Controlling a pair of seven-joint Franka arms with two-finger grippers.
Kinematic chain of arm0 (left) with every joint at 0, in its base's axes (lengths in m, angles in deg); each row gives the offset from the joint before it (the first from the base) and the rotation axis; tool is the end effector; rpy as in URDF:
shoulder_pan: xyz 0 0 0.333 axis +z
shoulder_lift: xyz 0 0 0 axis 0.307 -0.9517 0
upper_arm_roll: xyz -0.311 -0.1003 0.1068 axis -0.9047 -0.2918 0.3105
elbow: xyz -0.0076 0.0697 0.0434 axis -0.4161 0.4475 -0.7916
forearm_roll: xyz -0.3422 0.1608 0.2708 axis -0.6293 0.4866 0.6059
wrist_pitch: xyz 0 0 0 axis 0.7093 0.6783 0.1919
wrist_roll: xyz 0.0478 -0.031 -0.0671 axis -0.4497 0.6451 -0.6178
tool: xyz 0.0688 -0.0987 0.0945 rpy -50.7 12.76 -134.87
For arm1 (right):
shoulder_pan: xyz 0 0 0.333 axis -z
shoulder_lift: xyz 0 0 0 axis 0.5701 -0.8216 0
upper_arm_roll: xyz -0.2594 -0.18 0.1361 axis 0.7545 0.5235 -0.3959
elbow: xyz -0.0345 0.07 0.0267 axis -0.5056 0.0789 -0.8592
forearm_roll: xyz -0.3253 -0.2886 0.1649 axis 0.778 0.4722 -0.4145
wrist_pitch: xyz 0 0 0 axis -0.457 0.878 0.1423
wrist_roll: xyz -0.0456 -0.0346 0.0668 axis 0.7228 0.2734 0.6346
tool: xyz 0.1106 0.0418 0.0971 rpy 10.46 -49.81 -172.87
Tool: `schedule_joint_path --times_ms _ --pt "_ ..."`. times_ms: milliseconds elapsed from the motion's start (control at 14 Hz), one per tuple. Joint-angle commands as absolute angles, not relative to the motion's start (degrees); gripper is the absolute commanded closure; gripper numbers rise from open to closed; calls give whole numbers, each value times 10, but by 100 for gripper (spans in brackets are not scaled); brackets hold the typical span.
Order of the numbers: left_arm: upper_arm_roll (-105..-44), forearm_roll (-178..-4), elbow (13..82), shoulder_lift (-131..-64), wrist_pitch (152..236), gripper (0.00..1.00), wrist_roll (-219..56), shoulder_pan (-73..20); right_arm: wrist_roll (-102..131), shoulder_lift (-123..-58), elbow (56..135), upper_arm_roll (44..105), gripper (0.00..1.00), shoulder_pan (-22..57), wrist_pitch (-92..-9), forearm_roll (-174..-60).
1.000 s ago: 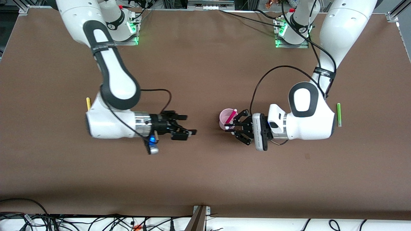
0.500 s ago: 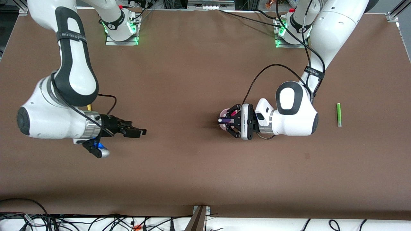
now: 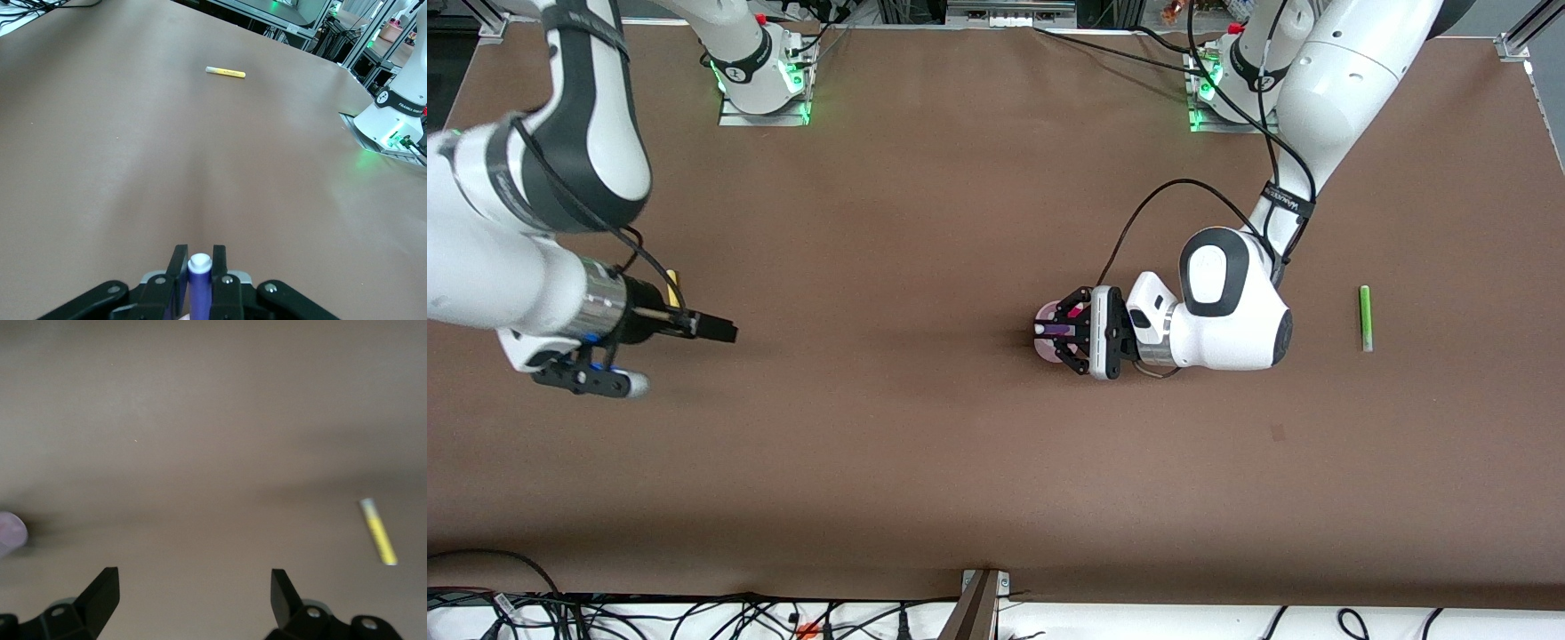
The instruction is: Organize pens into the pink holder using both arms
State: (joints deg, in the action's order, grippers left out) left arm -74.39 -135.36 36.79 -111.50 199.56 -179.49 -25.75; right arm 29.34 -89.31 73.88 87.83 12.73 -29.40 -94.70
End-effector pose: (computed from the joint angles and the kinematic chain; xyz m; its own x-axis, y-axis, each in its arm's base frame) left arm 0.6980 -0.3769 0.2253 0.2515 -0.6034 0.7567 -0.9501 -0.0050 0.3118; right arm 0.7362 0.1181 0.4729 0.9875 -0.1169 -0.1058 -0.1293 -0.9845 -0.1185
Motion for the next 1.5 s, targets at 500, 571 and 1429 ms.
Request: schedule_joint_path --times_ms 500,571,1429 --pt "-733 -1183 383 -1013 1958 0 -1503 -246 228 -689 903 876 0 111 -300 -819" --pt "-733 -1149 380 -1008 1938 0 -1443 -246 225 -684 908 874 0 114 -300 -812" --pt "-725 -694 245 -902 1612 0 -998 -235 218 -640 913 704 0 275 -291 -796"
